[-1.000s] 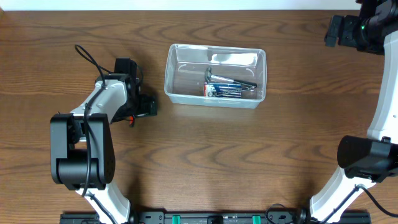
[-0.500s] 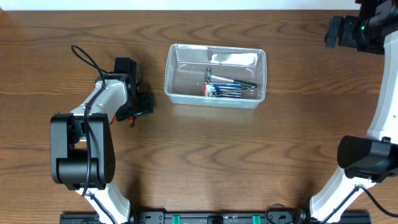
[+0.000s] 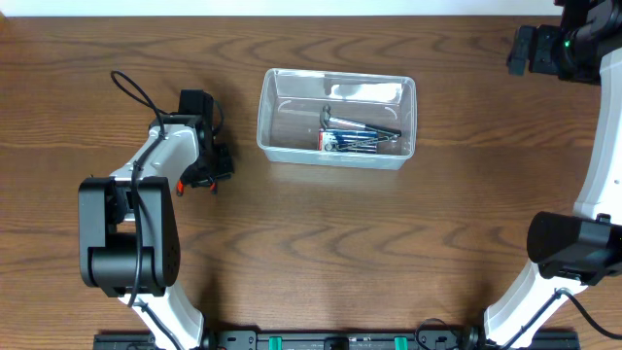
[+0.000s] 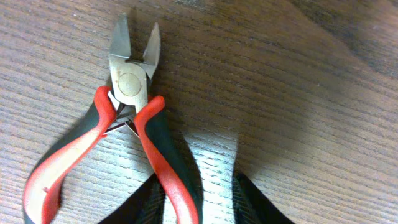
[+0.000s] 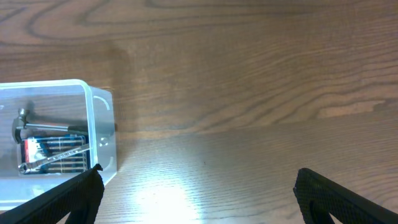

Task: Pack container
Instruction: 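Lower the left gripper onto the red pliers and grasp them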

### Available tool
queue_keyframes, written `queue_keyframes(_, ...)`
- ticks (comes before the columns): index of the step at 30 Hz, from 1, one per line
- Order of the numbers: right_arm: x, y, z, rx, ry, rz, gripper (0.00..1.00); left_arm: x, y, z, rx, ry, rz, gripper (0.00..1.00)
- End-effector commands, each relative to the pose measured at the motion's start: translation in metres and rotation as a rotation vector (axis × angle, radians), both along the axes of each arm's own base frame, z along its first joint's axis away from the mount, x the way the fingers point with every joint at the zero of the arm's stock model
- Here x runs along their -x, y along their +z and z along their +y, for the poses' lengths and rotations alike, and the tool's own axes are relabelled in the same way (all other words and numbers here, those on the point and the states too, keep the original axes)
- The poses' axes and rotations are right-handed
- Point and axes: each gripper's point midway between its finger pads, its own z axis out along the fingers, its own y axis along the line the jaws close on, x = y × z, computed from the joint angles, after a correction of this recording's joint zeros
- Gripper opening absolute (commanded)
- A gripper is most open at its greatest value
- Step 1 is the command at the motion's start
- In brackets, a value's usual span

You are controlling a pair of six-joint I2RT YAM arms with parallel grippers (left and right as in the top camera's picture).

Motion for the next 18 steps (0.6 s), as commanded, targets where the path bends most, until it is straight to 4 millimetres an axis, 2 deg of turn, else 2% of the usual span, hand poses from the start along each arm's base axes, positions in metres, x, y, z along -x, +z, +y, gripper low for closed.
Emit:
queue_keyframes(1,-0.0001,-0.003,-0.0003,0.005,0.014,0.01,0.99,0.006,-0.0118,0.0052,-0.031,0.0,0.042,0.32)
queue_keyframes(4,-0.0002,-0.003,-0.0004,0.005,0.014,0.009,0.99,0.006,-0.0118,0.0051,-0.031,0.0,0.042,0.27)
queue_keyframes(16,-0.0001,-0.003,-0.0006,0.01,0.02,0.01,0.99,0.0058,-0.0118,0.0052,-0.031,0.0,0.041,0.19)
queue_keyframes(18,-0.0001,-0.003,-0.0006,0.01,0.02,0.01,0.99,0.0055,-0.0118,0.0052,-0.031,0.0,0.04,0.13)
